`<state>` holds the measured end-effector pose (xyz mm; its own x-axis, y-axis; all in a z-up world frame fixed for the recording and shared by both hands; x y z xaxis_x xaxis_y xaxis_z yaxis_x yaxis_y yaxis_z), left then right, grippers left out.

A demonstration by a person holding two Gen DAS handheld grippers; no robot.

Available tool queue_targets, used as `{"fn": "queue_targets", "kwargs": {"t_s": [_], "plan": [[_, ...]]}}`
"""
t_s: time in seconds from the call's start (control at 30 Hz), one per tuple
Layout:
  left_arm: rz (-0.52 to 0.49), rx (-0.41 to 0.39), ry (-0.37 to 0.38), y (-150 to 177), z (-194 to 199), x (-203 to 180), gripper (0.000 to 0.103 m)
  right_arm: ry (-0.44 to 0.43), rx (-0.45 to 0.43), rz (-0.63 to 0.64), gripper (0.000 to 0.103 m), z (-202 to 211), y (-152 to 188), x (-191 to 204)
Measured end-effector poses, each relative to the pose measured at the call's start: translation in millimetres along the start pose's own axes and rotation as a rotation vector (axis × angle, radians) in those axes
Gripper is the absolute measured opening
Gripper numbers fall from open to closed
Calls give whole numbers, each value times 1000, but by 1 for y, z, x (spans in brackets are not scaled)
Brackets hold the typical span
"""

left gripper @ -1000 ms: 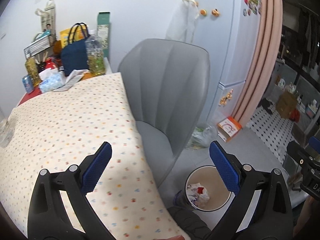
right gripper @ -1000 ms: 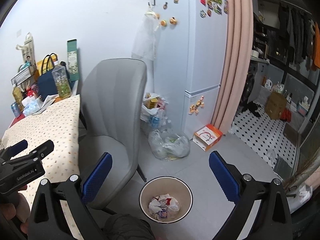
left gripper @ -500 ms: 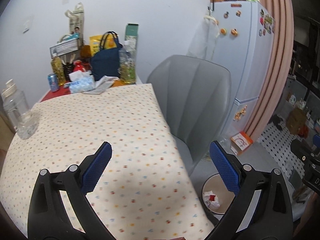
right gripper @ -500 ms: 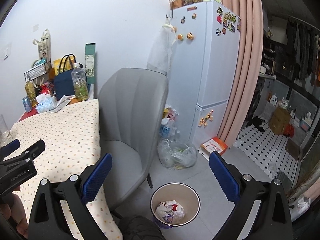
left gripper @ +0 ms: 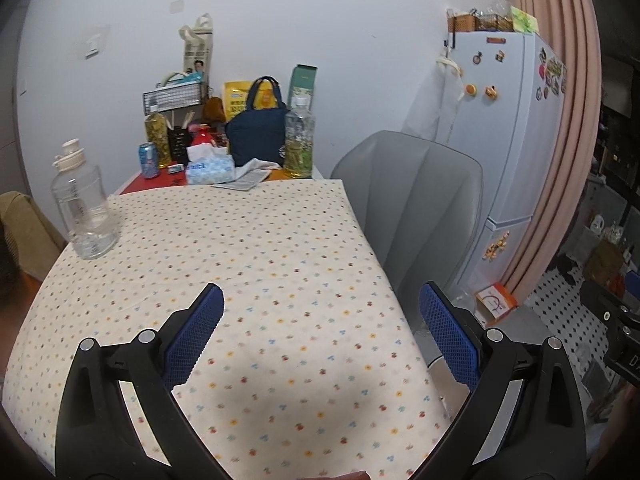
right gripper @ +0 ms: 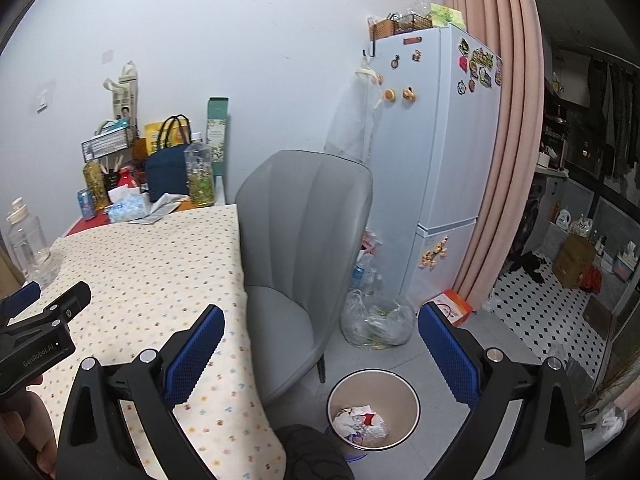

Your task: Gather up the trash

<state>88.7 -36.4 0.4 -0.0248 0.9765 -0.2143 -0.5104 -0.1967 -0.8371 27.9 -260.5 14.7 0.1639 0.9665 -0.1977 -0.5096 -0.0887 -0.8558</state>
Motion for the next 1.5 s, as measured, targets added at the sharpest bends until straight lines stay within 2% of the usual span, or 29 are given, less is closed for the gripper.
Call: {"fn": "queue_targets", "kwargs": {"t_s": [0.57, 1.5], "plan": [[34, -56, -64, 13, 49, 36, 97, -81, -26, 47, 95, 29, 19, 36], [24, -49, -59, 16, 47, 33, 97, -85, -17, 49, 95, 26, 20, 38]]}}
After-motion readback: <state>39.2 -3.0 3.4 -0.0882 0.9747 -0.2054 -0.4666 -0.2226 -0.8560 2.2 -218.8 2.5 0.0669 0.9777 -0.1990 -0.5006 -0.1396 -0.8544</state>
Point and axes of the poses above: each gripper's, at about its wrist camera, not at the fingertips, and z roughly against the way its jaws point, x to its left, y to its underside, the point moved 8 cm from there along -z, roughly the way its jaws point, and after that the axes turned 10 degrees about z, right-handed, at the moved point
